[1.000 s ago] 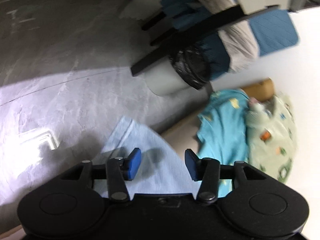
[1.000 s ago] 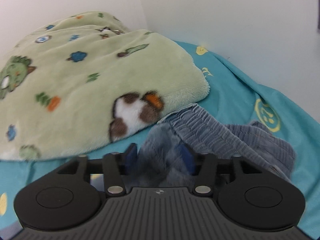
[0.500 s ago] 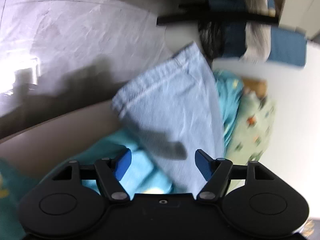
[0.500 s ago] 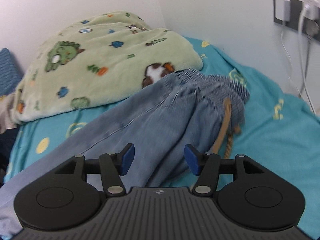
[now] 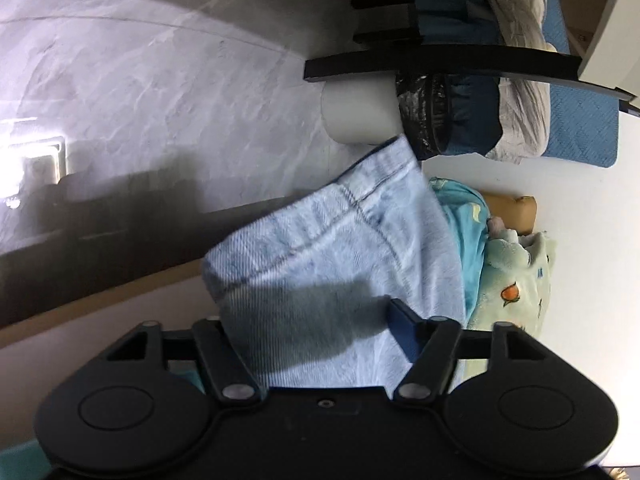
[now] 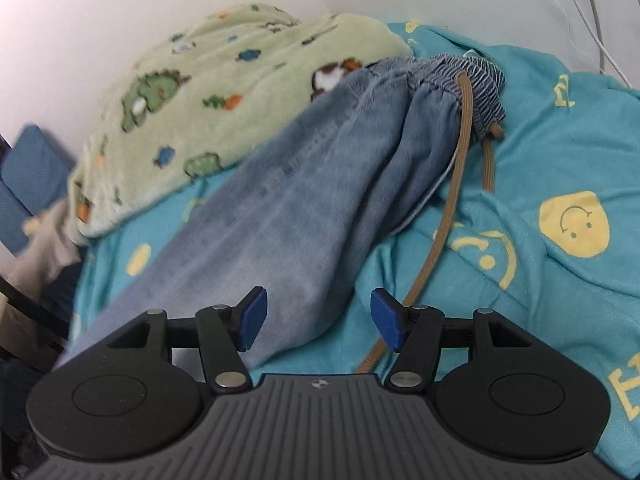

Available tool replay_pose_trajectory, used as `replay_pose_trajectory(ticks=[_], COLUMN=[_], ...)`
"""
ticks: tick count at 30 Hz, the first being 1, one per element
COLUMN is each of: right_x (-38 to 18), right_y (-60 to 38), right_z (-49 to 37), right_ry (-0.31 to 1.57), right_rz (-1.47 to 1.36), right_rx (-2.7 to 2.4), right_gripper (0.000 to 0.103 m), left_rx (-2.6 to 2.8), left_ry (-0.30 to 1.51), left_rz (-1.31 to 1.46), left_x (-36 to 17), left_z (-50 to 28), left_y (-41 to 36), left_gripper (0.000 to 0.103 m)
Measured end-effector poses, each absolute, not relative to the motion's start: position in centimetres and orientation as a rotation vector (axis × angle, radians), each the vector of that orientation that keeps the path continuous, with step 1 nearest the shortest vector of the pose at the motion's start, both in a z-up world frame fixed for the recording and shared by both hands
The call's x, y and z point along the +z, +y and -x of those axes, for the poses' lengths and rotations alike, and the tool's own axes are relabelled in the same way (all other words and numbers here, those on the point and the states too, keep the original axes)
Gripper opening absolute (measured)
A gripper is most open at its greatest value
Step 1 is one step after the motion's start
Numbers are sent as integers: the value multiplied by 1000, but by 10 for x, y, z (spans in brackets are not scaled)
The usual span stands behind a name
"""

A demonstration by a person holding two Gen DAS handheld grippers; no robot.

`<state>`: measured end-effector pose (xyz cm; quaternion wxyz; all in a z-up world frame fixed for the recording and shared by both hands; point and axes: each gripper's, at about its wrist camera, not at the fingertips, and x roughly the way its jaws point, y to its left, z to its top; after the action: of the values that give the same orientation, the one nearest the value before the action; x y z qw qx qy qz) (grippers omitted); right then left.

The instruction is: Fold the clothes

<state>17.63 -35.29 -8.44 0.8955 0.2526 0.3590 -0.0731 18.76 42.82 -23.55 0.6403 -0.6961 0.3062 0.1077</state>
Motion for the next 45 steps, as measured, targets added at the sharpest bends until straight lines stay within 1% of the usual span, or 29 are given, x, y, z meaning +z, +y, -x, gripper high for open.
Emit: replay_pose_trajectory(ticks=[1, 3, 6, 9, 14, 19, 25, 29, 32, 36, 40, 45], right_x=[-86, -88, -89, -89, -91, -90, -78, -68, -63, -60, -63, -68], right_y=[-349, -343, -337, -334, -330, -339, -347, -358, -368, -382, -391, -403], right_z=[-177, -178, -171, -161, -157, -159, -154, -151, -148, -148, -150, -152], right_ry=[742, 732, 706, 680, 679, 674, 630, 585, 562, 547, 549, 558], right_rz=[-494, -442, -429, -447, -371, -406, -460, -494, -511, -550, -579, -623], right_rx=[-168, -191, -204, -193, -177, -161, -135, -123, -123, -124, -127, -123], right_gripper=[60, 60, 60, 60, 60, 60, 60, 60, 60, 60, 60, 60], left_rx=[242, 252, 276, 322, 385, 366, 256, 152, 73, -24, -105, -170], left_ry=[695, 692, 691, 695, 666, 581, 475, 418, 400, 397, 446, 584], left_rz=[1570, 1509, 1380, 1217, 980, 737, 443, 279, 182, 61, -22, -148], left_x=[-233, -225, -206, -176, -109, -30, 47, 72, 72, 42, -15, -94], left_z=[-190, -194, -201, -209, -216, -222, -229, -231, -234, -232, -226, -223], left_y=[428, 426, 418, 406, 375, 324, 222, 136, 70, -13, -79, -137], left_gripper=[52, 39, 25, 19, 17, 17, 17, 16, 16, 16, 16, 17])
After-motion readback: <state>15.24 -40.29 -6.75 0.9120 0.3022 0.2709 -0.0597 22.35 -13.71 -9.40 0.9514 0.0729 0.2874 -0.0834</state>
